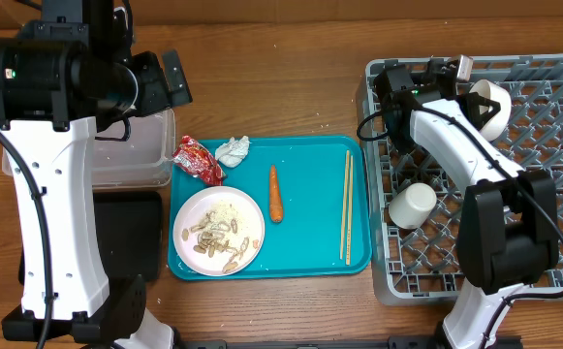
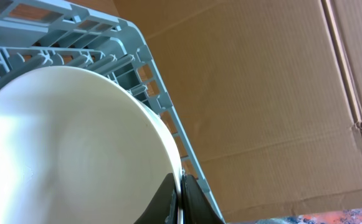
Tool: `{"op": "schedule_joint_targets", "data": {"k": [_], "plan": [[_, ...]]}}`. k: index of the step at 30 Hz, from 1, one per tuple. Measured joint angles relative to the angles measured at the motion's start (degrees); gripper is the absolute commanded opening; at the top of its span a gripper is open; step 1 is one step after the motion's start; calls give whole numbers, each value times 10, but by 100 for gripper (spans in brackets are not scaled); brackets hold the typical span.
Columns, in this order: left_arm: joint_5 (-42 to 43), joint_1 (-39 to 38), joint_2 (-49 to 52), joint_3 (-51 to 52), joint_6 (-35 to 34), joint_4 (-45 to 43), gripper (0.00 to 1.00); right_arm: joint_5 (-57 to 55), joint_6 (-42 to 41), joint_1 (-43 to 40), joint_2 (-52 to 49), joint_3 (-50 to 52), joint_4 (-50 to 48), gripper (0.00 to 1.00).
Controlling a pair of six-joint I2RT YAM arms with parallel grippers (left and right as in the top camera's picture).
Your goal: Sort waste into correct bins and load items into the dishwasher
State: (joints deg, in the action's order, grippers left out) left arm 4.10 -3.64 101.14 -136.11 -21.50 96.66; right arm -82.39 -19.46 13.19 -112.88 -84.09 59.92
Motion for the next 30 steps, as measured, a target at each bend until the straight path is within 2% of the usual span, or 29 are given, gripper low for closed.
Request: {"op": "schedule_joint_targets", "data": {"k": [11,17,30], "plan": [[0,0,0,0,0,0,100,-29,24,-3,0,0,-3,4],[0,0,0,0,0,0,100,-51,49,-37,0,0,-3,4],[0,0,0,0,0,0,100,-20,60,-52,0,3,-9,4]]}}
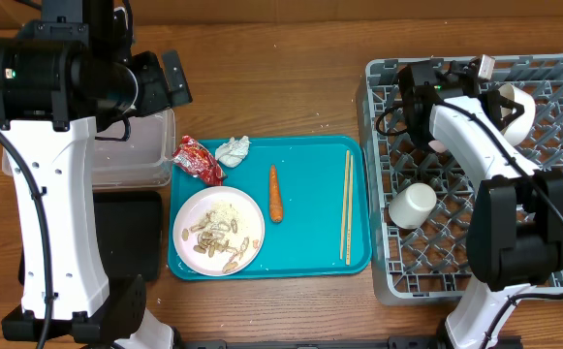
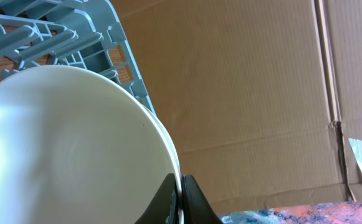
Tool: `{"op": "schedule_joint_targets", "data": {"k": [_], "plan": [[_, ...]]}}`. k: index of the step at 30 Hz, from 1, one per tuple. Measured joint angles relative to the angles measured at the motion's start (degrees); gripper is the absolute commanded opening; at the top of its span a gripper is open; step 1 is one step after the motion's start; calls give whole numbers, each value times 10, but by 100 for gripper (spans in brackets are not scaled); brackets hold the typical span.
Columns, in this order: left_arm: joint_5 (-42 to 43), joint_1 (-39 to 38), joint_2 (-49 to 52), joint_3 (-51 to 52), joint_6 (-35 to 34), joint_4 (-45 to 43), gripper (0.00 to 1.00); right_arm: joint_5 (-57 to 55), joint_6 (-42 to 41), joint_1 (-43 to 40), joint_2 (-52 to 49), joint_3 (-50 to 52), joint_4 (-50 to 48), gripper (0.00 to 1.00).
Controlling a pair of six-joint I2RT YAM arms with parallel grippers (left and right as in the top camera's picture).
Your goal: Sort waste into correct bins and load items into the dishwasher
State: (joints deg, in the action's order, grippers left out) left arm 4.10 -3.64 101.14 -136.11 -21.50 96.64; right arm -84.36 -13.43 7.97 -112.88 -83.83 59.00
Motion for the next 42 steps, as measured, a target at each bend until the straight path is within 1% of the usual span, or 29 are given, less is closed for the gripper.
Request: {"op": "schedule_joint_targets", "data": {"k": [6,16,34,42], "plan": [[0,0,0,0,0,0,100,-16,0,0,0,28,-11,4],[0,0,0,0,0,0,100,-35,0,0,0,30,-18,4],[0,0,0,0,0,0,100,-31,2,-15,0,37,-24,4],[0,0,0,0,0,0,100,-20,4,-4,0,37,-20,4]]}}
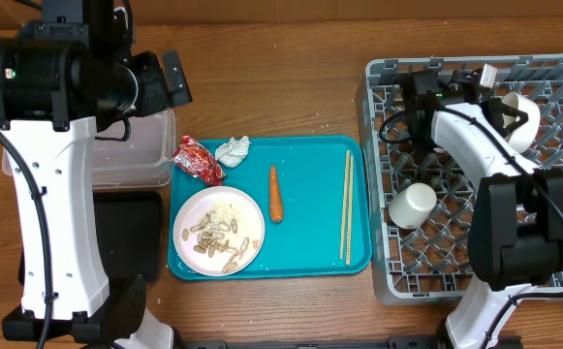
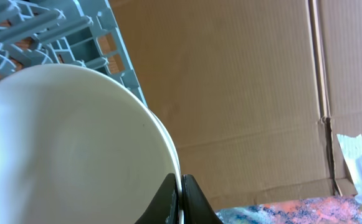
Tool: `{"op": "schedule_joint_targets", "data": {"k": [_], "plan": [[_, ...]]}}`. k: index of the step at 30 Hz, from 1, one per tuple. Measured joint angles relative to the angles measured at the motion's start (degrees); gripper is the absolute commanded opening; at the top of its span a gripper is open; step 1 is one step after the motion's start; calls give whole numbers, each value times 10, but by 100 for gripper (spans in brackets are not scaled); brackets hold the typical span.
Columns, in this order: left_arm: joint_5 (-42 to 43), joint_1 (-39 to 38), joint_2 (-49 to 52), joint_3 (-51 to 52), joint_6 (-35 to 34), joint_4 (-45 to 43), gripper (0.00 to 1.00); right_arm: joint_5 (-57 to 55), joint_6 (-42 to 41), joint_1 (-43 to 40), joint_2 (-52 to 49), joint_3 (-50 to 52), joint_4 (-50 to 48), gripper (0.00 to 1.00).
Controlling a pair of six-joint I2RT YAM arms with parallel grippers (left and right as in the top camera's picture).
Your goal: Sort waste into correct bins and load items into the dishwasher
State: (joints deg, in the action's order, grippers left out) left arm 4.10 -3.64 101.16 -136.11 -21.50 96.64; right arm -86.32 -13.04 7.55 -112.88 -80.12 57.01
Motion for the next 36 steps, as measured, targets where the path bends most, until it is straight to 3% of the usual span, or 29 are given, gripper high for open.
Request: {"op": "schedule_joint_targets", "data": {"k": [2,5,6,9,11,21,30,32,34,36], "plan": [[0,0,0,0,0,0,100,5,0,12,0,0,1,5],[0,0,0,0,0,0,100,25,1,34,0,0,0,14],[0,0,0,0,0,0,100,35,2,41,0,0,0,20],[0,0,0,0,0,0,100,77,0,59,0,0,5,48],[0,0,0,0,0,0,100,107,2,70,0,0,16,54],[0,0,0,0,0,0,100,381,7,82,11,-103,115,59],[0,0,0,0,0,0,100,688,0,83,119,-240,215,69],[0,0,0,0,0,0,100,768,-1,84,146,-248,230,67],[0,0,0,0,0,0,100,847,1,85,165,-251,258,52],[0,0,0,0,0,0,100,908,-1,90,170,-251,290,50]]}}
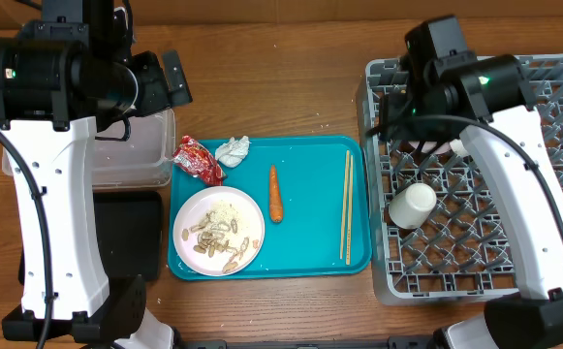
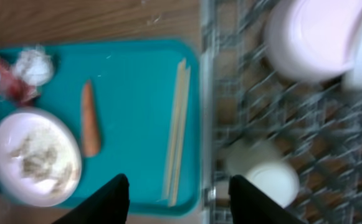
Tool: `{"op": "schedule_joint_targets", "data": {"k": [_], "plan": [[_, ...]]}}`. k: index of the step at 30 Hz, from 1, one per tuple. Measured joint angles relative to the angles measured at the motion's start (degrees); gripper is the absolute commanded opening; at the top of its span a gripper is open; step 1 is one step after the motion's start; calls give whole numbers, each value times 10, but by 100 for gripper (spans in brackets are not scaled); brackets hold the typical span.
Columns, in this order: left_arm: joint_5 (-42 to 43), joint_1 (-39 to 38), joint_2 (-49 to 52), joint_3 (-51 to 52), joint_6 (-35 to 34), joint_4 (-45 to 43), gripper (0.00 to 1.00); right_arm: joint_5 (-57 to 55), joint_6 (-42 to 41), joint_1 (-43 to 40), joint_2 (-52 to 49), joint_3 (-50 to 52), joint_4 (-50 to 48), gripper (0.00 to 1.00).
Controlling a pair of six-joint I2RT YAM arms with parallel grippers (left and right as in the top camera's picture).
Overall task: Sort waste into correct bins and load items into the dishwasher
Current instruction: 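Release the white bowl and withdraw the right gripper, then reach the right gripper to the wooden chopsticks on the teal tray and grasp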
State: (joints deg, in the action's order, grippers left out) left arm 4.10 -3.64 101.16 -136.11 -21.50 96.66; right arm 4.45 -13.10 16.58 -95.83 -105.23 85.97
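Observation:
My right gripper point(image 2: 184, 202) hangs open and empty, high over the seam between the teal tray point(image 2: 137, 81) and the grey dish rack point(image 2: 349, 143). In the rack lie a white bowl point(image 2: 311, 37) at the back and a white cup point(image 2: 268, 177) nearer the front. On the tray lie chopsticks point(image 2: 176, 124), a carrot point(image 2: 90, 127), a plate of food scraps point(image 2: 34, 155), a crumpled tissue point(image 2: 34, 65) and a red wrapper point(image 2: 0, 81). My right arm hides the bowl in the overhead view. My left gripper point(image 1: 170, 79) sits over the clear bin; its jaws cannot be made out.
A clear bin point(image 1: 131, 150) and a black bin point(image 1: 126, 233) stand left of the tray. The rack point(image 1: 552, 281) fills the right side, the cup point(image 1: 412, 204) by its left wall. Bare wood table point(image 1: 271, 87) lies behind the tray.
My right gripper was shut on the bowl's rim at the back of the rack. Now it is open, the bowl rests in the rack, and the gripper is high over the rack's left edge.
The right gripper stayed shut on the bowl's rim over the back of the rack, further right at each of the three earlier moments. Now the bowl lies in the rack and the gripper is open above the tray's edge. The left arm and the tray's contents never moved.

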Motion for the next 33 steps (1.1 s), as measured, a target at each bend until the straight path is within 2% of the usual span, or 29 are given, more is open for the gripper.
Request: {"op": "schedule_joint_targets", "data": {"k": [6,11,17,23,33], "plan": [[0,0,0,0,0,0,100,71,-21,63,0,90,-14,49],[0,0,0,0,0,0,100,53,-109,139,-4,229,-127,46],[0,0,0,0,0,0,100,20,-187,152,-6,339,-262,41],[0,0,0,0,0,0,100,-4,-225,150,-14,367,-341,40],[0,0,0,0,0,0,100,-52,-281,150,-85,375,-351,39]]}}
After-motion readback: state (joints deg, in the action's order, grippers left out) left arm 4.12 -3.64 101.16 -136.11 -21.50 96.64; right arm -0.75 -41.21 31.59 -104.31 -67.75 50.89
